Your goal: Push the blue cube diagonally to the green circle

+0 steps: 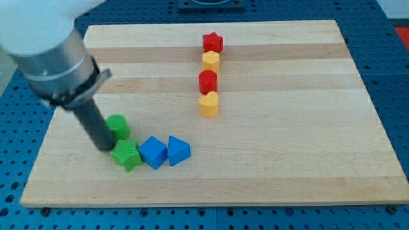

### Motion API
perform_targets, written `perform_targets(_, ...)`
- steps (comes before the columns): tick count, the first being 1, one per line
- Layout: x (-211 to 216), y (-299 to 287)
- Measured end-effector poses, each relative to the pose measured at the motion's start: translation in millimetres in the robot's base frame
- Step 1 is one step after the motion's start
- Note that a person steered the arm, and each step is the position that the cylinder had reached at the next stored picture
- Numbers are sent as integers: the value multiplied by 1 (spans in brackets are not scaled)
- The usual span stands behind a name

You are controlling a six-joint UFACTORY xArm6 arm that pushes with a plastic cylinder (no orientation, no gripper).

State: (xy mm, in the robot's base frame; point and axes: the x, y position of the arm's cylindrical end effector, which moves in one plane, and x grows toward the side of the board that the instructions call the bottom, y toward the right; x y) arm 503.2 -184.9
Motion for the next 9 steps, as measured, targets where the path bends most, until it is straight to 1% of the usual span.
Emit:
perform_targets(1, -50, 0)
perform_targets(2, -55, 0)
perform_targets(3, -49, 0)
perform_targets(4, 23, -25)
perform_targets(5, 107, -22)
perform_targets(6, 115, -9)
perform_targets(7, 109, 26)
perform_targets(8, 104, 45)
perform_targets(9, 95, 45)
